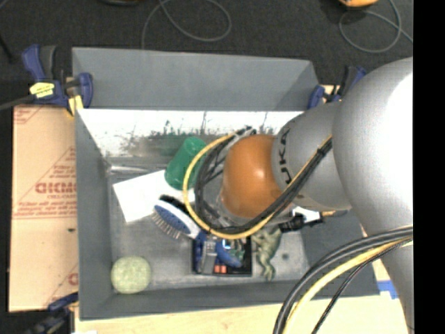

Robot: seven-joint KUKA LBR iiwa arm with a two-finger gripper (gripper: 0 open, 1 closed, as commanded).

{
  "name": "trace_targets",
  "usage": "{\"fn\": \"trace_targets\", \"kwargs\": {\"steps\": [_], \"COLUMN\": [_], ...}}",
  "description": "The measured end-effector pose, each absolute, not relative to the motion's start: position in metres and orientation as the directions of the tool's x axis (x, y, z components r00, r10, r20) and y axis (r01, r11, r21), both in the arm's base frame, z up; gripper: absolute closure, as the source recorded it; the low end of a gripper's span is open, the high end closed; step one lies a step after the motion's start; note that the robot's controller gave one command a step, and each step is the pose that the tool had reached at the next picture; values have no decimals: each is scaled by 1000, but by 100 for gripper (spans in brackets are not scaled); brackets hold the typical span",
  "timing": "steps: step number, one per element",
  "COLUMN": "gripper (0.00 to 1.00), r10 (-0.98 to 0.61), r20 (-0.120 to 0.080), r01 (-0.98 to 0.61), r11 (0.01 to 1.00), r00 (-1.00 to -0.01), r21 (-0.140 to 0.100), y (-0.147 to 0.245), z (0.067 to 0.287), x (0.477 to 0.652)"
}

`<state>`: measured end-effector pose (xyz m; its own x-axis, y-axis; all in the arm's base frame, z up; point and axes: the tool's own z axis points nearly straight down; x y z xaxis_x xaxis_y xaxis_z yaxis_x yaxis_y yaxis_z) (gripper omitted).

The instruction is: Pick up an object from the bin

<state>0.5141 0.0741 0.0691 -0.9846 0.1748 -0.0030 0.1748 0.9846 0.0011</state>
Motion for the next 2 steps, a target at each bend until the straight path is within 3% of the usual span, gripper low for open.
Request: {"fn": "trace_targets", "kwargs": {"steps": [1,2], "gripper": [0,100], "r10": [-132,-76], "r20": [-1,-28], "r01": [-132,-76], "r11": [991,997], "r00": [-991,-997], "r21": [-1,3], "y": [95,53], "z": [70,74], "x": [502,483]}}
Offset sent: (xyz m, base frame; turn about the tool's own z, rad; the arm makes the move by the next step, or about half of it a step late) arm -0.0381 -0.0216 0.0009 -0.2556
